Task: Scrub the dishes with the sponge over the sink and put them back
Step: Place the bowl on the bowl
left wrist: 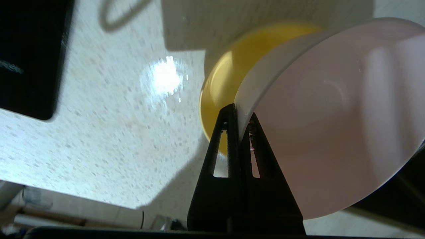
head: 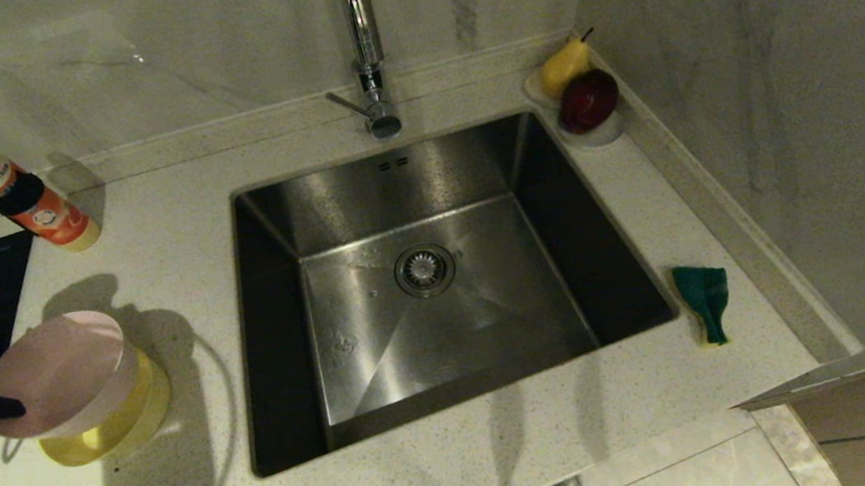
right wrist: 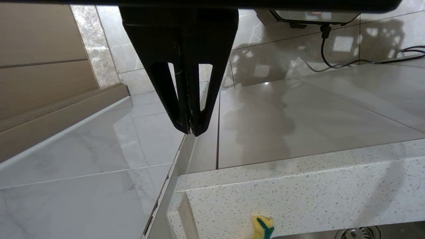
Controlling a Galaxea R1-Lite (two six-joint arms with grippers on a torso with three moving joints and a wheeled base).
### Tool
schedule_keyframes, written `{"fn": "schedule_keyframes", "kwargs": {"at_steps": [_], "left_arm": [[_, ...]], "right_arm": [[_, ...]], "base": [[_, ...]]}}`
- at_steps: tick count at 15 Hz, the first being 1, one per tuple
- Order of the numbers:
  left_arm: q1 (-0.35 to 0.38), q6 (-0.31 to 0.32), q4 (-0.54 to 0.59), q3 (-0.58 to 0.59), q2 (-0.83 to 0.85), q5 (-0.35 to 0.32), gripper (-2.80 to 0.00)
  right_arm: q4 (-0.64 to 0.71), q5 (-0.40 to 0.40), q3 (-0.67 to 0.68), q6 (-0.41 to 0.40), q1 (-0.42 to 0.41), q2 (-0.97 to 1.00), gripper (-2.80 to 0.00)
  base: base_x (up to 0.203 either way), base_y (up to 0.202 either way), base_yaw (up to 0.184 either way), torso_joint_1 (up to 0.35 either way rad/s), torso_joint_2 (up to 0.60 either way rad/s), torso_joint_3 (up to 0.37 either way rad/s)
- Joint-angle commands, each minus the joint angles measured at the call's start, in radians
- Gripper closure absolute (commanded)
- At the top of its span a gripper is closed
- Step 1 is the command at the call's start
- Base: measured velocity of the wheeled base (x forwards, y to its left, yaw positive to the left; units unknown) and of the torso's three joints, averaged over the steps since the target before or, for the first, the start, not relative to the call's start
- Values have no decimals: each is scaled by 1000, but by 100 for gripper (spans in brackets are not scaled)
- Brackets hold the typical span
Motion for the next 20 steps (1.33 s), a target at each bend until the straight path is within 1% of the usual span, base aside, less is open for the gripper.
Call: {"fn": "schedule_keyframes", "kwargs": {"at_steps": [1, 3, 6, 8, 9, 11, 19, 20], "left_arm": [[-20, -3, -1, 26, 17, -3, 0], [-36, -7, -2, 35, 18, -2, 0], [-37, -9, -21, 37, 18, 7, 0], [-37, -9, -42, 53, 22, 61, 0], [-37, -11, -68, 63, 21, 72, 0], [-35, -12, -110, 85, 15, 78, 0], [-35, -15, -113, 98, 31, 82, 0], [-35, -16, -113, 97, 33, 96, -280]], "right_arm": [[0, 0, 0, -1, 0, 1, 0], [0, 0, 0, -1, 0, 1, 0], [0, 0, 0, 0, 0, 1, 0], [0, 0, 0, -1, 0, 1, 0], [0, 0, 0, -1, 0, 1, 0], [0, 0, 0, -1, 0, 1, 0], [0, 1, 0, -1, 0, 1, 0], [0, 0, 0, -1, 0, 1, 0]], "base": [[0, 0, 0, 0, 0, 0], [0, 0, 0, 0, 0, 0], [0, 0, 0, 0, 0, 0], [0, 0, 0, 0, 0, 0], [0, 0, 0, 0, 0, 0], [0, 0, 0, 0, 0, 0], [0, 0, 0, 3, 0, 0], [0, 0, 0, 0, 0, 0]]}}
